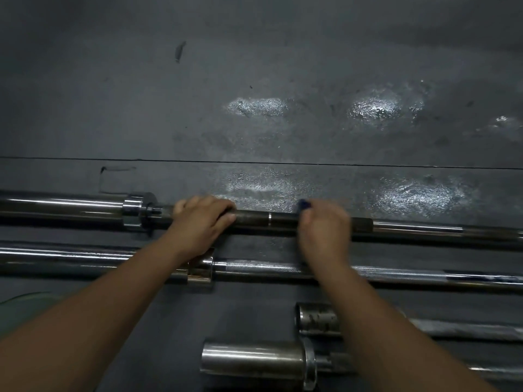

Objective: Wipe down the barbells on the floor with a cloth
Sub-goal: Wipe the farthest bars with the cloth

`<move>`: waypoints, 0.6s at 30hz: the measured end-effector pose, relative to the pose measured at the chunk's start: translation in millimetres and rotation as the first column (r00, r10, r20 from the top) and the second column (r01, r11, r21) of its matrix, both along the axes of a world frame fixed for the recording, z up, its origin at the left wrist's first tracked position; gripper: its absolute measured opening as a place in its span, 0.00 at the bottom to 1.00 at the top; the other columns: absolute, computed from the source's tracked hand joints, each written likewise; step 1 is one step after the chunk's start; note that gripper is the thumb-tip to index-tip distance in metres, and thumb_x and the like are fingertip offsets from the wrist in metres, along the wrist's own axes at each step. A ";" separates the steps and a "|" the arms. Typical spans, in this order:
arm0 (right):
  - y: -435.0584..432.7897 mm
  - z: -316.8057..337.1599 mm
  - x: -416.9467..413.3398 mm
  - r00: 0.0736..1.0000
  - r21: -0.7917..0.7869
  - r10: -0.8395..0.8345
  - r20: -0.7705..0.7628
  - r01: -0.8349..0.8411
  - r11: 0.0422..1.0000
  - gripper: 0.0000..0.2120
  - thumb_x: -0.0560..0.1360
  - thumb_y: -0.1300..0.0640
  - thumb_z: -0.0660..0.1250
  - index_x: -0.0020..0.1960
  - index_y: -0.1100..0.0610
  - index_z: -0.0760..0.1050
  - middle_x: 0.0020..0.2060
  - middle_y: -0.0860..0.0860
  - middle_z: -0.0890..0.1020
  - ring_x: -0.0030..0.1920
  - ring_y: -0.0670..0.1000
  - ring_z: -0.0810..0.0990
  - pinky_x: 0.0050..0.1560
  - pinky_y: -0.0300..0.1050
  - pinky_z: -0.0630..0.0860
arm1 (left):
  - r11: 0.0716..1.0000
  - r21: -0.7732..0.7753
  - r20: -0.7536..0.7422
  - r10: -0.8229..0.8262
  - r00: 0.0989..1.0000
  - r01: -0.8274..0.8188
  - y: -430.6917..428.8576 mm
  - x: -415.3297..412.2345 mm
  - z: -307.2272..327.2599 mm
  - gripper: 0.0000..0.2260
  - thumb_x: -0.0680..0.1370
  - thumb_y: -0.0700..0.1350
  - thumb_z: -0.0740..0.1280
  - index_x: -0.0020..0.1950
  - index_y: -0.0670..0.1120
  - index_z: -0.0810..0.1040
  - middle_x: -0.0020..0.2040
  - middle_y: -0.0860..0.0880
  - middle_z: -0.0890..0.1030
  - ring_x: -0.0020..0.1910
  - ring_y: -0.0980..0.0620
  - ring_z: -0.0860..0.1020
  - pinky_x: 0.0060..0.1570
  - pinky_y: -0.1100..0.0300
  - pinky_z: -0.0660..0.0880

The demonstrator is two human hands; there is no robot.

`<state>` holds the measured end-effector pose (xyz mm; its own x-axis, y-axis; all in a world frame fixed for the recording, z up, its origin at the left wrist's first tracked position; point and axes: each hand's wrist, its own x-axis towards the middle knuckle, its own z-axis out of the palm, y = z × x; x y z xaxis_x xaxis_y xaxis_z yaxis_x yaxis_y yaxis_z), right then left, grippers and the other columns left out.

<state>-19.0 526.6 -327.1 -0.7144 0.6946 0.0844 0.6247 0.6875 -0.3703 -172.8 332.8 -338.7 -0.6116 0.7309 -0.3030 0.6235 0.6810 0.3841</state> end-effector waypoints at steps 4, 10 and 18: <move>-65.3 1.5 -41.9 0.871 -0.073 0.488 0.056 -0.484 0.872 0.17 0.74 0.54 0.56 0.57 0.53 0.79 0.49 0.52 0.82 0.50 0.56 0.77 0.56 0.53 0.72 | 0.999 -0.042 -0.002 -0.029 1.000 0.029 -0.5 -2.2 2.5 0.22 0.81 0.63 0.49 0.70 0.60 0.70 0.66 0.54 0.76 0.65 0.49 0.71 0.64 0.49 0.60; 11.0 1.6 11.7 0.987 -0.078 0.074 0.144 -0.063 0.995 0.10 0.75 0.57 0.61 0.52 0.55 0.79 0.44 0.54 0.82 0.43 0.56 0.77 0.45 0.48 0.68 | 0.999 -0.016 -0.005 -0.039 0.999 0.039 -9.5 4.1 6.0 0.23 0.80 0.66 0.53 0.69 0.58 0.73 0.65 0.56 0.78 0.64 0.51 0.73 0.63 0.50 0.60; -11.7 -10.8 23.1 0.964 0.065 0.198 0.178 -0.212 0.975 0.14 0.79 0.48 0.56 0.55 0.51 0.78 0.52 0.51 0.79 0.53 0.56 0.74 0.63 0.56 0.67 | 0.999 0.009 0.006 -0.042 0.999 0.042 -11.6 17.2 5.0 0.25 0.79 0.68 0.44 0.68 0.60 0.69 0.67 0.57 0.73 0.68 0.54 0.66 0.67 0.49 0.54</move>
<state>4.1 514.9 -337.9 -0.8495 0.5276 0.0014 0.5159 0.8311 -0.2077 -155.6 321.2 -333.6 -0.5782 0.7587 -0.3003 0.6494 0.6507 0.3935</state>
